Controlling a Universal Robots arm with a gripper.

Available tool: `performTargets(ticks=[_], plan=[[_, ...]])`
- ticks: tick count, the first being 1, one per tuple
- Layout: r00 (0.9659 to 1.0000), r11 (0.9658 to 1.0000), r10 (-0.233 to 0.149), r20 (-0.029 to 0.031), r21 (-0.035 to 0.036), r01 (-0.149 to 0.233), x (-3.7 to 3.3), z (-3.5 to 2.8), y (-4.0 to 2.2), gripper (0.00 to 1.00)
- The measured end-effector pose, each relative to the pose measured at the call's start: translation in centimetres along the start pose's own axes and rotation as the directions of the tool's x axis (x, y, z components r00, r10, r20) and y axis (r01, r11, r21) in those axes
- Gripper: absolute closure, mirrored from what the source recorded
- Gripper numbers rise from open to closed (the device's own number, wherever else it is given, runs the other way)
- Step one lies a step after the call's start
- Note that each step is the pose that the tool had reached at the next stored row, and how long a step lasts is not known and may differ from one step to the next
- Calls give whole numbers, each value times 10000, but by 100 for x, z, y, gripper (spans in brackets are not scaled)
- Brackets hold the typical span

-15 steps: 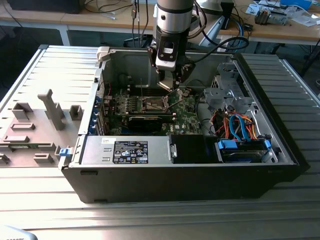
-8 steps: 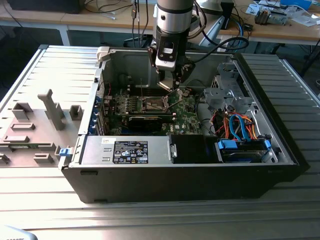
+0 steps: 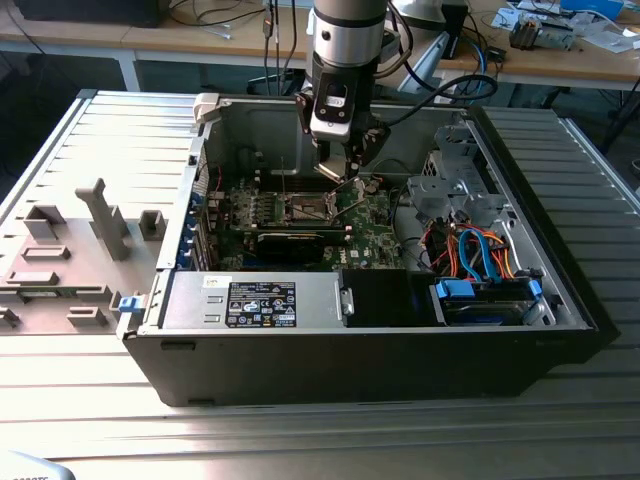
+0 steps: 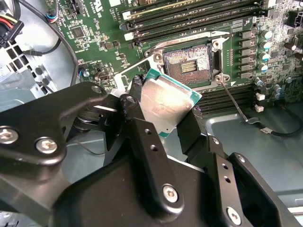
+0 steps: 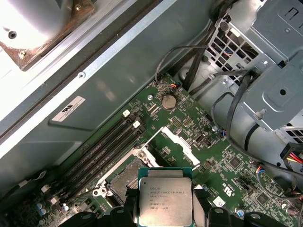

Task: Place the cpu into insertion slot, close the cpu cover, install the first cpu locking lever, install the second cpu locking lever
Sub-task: 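Place the cpu into insertion slot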

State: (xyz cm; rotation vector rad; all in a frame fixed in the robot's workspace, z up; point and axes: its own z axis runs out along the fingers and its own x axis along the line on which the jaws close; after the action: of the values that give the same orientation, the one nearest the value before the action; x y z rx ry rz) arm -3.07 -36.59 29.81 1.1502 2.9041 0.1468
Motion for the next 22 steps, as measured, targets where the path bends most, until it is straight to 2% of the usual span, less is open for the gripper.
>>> performTargets(ticks=[22], plan=[[9997,9997,239,22,-6,-239,0,5,0,46]])
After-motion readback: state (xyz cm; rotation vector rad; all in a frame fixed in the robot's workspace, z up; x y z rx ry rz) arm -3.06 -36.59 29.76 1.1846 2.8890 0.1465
